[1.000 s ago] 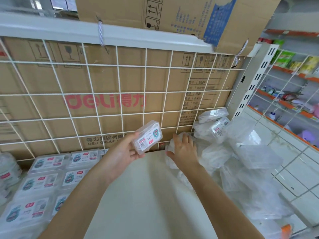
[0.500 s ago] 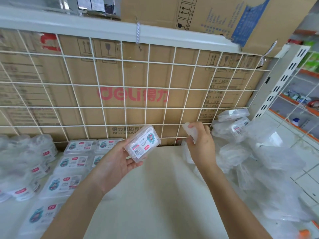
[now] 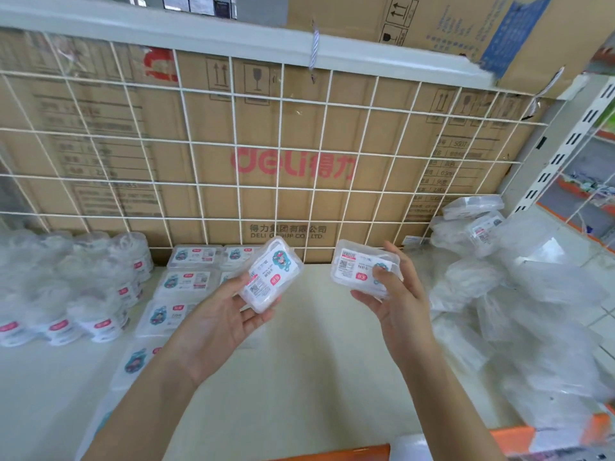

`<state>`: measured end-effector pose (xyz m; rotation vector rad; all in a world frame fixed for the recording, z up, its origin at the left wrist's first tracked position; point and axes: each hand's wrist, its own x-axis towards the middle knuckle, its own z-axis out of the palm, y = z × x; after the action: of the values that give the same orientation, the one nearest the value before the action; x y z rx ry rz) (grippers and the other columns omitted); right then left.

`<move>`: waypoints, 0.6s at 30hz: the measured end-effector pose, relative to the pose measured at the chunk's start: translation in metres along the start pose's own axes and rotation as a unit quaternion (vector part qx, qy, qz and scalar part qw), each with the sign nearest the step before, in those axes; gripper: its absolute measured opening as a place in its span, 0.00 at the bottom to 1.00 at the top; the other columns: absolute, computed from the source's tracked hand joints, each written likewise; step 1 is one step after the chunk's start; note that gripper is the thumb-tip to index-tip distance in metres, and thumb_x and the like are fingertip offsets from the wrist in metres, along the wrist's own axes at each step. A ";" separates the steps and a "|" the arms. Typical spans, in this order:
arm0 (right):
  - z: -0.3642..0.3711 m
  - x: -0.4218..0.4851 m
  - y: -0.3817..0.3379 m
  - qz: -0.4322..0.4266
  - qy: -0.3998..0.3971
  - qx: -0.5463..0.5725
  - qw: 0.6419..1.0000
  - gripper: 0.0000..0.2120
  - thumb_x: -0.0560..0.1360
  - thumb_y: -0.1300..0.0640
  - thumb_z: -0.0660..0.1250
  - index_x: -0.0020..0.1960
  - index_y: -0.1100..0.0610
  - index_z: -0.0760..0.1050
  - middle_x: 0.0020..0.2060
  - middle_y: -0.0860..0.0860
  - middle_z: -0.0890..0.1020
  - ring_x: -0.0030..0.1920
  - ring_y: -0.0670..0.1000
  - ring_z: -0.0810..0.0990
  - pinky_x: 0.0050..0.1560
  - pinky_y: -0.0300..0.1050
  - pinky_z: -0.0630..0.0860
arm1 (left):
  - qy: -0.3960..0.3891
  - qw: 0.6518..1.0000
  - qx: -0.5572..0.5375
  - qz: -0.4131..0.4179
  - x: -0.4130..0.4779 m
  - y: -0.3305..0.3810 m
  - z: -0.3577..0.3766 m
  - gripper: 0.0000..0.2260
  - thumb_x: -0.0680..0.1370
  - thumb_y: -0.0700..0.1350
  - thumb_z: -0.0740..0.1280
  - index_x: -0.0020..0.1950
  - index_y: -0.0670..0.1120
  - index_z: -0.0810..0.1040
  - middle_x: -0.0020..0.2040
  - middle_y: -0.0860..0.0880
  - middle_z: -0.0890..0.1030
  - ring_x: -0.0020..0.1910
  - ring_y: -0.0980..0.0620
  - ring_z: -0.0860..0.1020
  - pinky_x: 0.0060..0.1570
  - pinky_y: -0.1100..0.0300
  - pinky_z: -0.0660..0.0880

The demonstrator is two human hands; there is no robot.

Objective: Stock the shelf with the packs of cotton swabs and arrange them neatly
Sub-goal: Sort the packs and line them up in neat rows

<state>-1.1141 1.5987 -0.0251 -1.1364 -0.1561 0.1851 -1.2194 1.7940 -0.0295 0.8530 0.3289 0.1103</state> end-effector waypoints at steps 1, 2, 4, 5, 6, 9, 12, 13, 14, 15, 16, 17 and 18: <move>0.001 -0.004 0.001 0.004 0.000 0.002 1.000 0.15 0.76 0.67 0.61 0.59 0.55 0.73 0.48 0.52 0.80 0.46 0.52 0.80 0.35 0.41 0.77 | 0.002 1.000 0.001 0.006 -0.003 0.000 -0.001 0.20 0.71 0.48 0.63 0.61 0.44 0.75 0.57 0.42 0.81 0.53 0.45 0.81 0.47 0.57 0.80; 0.001 -0.007 0.002 0.008 -0.003 0.002 1.000 0.12 0.76 0.66 0.61 0.58 0.56 0.73 0.46 0.52 0.80 0.45 0.52 0.79 0.34 0.40 0.76 | 0.008 1.000 0.000 0.013 -0.006 -0.001 -0.003 0.20 0.71 0.48 0.63 0.61 0.44 0.75 0.57 0.42 0.81 0.55 0.44 0.81 0.49 0.56 0.80; 0.003 -0.015 0.005 0.021 -0.021 0.000 1.000 0.10 0.76 0.64 0.61 0.56 0.57 0.72 0.43 0.51 0.81 0.42 0.50 0.78 0.35 0.39 0.73 | 0.029 0.999 -0.006 0.023 -0.010 -0.003 -0.006 0.20 0.70 0.47 0.64 0.61 0.43 0.75 0.57 0.43 0.82 0.56 0.45 0.80 0.51 0.54 0.79; 0.004 -0.018 0.005 0.028 -0.035 -0.002 0.999 0.10 0.75 0.63 0.62 0.56 0.58 0.72 0.42 0.50 0.81 0.41 0.48 0.78 0.37 0.39 0.71 | 0.038 0.999 -0.006 0.025 -0.012 -0.005 -0.006 0.21 0.69 0.47 0.65 0.61 0.42 0.75 0.56 0.43 0.82 0.55 0.46 0.80 0.51 0.54 0.79; 0.006 -0.021 0.006 0.032 -0.053 -0.002 0.998 0.11 0.74 0.62 0.63 0.57 0.58 0.72 0.42 0.50 0.81 0.41 0.48 0.78 0.39 0.40 0.70 | 0.043 0.999 0.000 0.026 -0.014 -0.007 -0.007 0.21 0.69 0.46 0.65 0.60 0.42 0.75 0.56 0.43 0.82 0.54 0.47 0.81 0.50 0.54 0.79; 0.014 -0.027 0.008 0.025 -0.115 -0.009 0.993 0.15 0.68 0.62 0.68 0.55 0.58 0.73 0.44 0.51 0.81 0.44 0.49 0.79 0.42 0.40 0.72 | 0.030 0.999 0.036 0.025 -0.019 -0.011 -0.004 0.19 0.70 0.46 0.65 0.59 0.42 0.77 0.56 0.43 0.82 0.52 0.47 0.81 0.48 0.56 0.80; 0.022 -0.030 0.015 0.031 -0.137 -0.011 0.990 0.16 0.68 0.59 0.66 0.55 0.58 0.75 0.46 0.51 0.82 0.48 0.50 0.81 0.49 0.42 0.75 | 0.015 0.996 0.077 0.034 -0.022 -0.012 0.001 0.19 0.70 0.49 0.64 0.59 0.46 0.77 0.56 0.45 0.82 0.54 0.47 0.81 0.48 0.56 0.80; 0.025 -0.031 0.018 0.034 -0.138 -0.019 0.990 0.17 0.68 0.58 0.66 0.56 0.58 0.76 0.48 0.52 0.82 0.50 0.50 0.81 0.52 0.43 0.74 | 0.009 0.996 0.084 0.032 -0.023 -0.012 0.004 0.20 0.70 0.51 0.64 0.59 0.47 0.77 0.56 0.46 0.82 0.54 0.47 0.81 0.47 0.56 0.81; 0.027 -0.032 0.021 0.035 -0.140 -0.031 0.989 0.17 0.68 0.57 0.66 0.57 0.58 0.76 0.50 0.53 0.82 0.52 0.51 0.80 0.55 0.45 0.74 | 0.009 0.995 0.091 0.031 -0.024 -0.013 0.004 0.21 0.69 0.53 0.64 0.60 0.48 0.77 0.56 0.46 0.82 0.54 0.48 0.81 0.45 0.57 0.81; 0.029 -0.033 0.023 0.035 -0.146 -0.040 0.988 0.18 0.69 0.56 0.66 0.58 0.58 0.76 0.51 0.54 0.81 0.53 0.52 0.80 0.56 0.46 0.73 | 0.010 0.995 0.095 0.028 -0.025 -0.013 0.007 0.22 0.69 0.55 0.64 0.59 0.48 0.77 0.55 0.47 0.83 0.53 0.48 0.81 0.43 0.57 0.81; 0.030 -0.034 0.024 0.034 -0.156 -0.049 0.986 0.18 0.69 0.56 0.66 0.58 0.58 0.76 0.52 0.54 0.81 0.54 0.52 0.80 0.56 0.46 0.73 | 0.011 0.994 0.103 0.029 -0.025 -0.013 0.007 0.22 0.69 0.56 0.65 0.59 0.48 0.77 0.53 0.47 0.83 0.51 0.49 0.82 0.41 0.58 0.80; 0.031 -0.035 0.024 0.031 -0.170 -0.058 0.983 0.18 0.70 0.56 0.65 0.58 0.59 0.76 0.52 0.54 0.81 0.53 0.51 0.80 0.54 0.44 0.73 | 0.006 0.993 0.114 0.031 -0.027 -0.014 0.008 0.21 0.70 0.56 0.67 0.59 0.48 0.77 0.53 0.48 0.83 0.51 0.50 0.82 0.41 0.59 0.80; 0.032 -0.036 0.024 0.025 -0.184 -0.070 0.980 0.17 0.71 0.56 0.65 0.59 0.59 0.76 0.52 0.54 0.82 0.53 0.51 0.80 0.53 0.43 0.74 | -0.002 0.990 0.135 0.035 -0.027 -0.014 0.009 0.20 0.72 0.57 0.68 0.59 0.48 0.77 0.54 0.48 0.83 0.52 0.50 0.82 0.42 0.59 0.79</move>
<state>-1.1576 1.6289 -0.0350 -1.2393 -0.4753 0.4338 -1.2430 1.7722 -0.0285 1.1334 0.3141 0.1305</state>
